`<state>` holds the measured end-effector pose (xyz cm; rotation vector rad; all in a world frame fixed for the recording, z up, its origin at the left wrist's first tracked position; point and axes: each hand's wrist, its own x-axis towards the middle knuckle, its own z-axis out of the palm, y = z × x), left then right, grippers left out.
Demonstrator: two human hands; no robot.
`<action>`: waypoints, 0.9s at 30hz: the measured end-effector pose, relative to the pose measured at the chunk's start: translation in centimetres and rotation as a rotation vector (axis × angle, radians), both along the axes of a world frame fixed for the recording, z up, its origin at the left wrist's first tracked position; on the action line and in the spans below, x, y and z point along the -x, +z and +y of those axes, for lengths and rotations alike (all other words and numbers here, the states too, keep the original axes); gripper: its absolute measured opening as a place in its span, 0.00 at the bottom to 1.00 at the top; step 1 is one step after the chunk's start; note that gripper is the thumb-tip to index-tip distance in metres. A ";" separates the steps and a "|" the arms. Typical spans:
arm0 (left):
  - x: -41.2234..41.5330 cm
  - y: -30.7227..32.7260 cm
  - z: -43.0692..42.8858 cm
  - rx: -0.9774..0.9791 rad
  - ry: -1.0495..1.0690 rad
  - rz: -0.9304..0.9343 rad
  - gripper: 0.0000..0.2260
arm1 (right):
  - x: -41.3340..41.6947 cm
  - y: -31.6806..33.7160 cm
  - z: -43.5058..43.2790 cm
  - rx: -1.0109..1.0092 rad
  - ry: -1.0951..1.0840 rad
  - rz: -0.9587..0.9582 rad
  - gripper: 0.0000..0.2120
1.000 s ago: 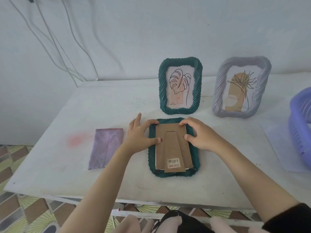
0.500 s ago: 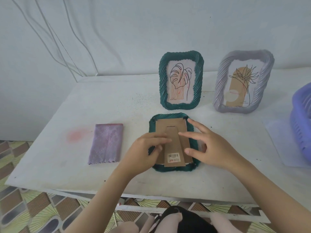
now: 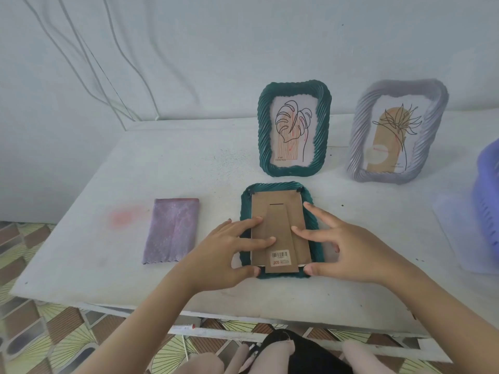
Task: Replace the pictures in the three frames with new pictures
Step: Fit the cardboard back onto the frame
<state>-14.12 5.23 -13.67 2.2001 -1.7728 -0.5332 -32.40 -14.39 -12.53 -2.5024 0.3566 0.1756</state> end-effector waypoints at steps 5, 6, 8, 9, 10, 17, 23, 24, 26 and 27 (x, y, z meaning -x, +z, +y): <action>0.2 -0.2 0.2 0.028 -0.017 -0.057 0.23 | 0.3 -0.4 0.2 0.046 0.019 -0.036 0.28; 0.3 -0.2 0.2 0.036 -0.015 -0.062 0.23 | 0.4 -0.5 0.3 0.057 0.022 -0.044 0.28; 0.5 -0.4 0.3 0.057 -0.006 -0.069 0.22 | 0.5 -0.6 0.4 0.083 0.029 -0.063 0.27; 0.6 -0.5 0.3 0.070 0.000 -0.073 0.22 | 0.5 -0.6 0.5 0.094 0.028 -0.072 0.26; 0.7 -0.6 0.3 0.080 0.006 -0.078 0.21 | 0.4 -0.7 0.6 0.103 0.025 -0.079 0.26; 1.3 -1.9 0.3 0.131 0.069 -0.092 0.19 | 0.4 -0.8 1.4 0.131 -0.055 -0.074 0.22; 2.1 -2.4 0.1 0.200 0.134 -0.020 0.20 | 0.0 -0.7 1.3 0.049 -0.162 -0.012 0.20; 2.2 -2.4 -0.1 0.220 0.151 -0.010 0.19 | -0.1 -0.9 1.2 0.026 -0.176 -0.018 0.19; 2.7 -2.1 -0.4 0.275 0.170 0.004 0.18 | -0.1 -1.0 1.2 -0.043 -0.213 -0.072 0.19; 3.1 -1.9 -0.7 0.304 0.170 0.001 0.18 | -0.1 -1.1 1.2 -0.122 -0.238 -0.126 0.20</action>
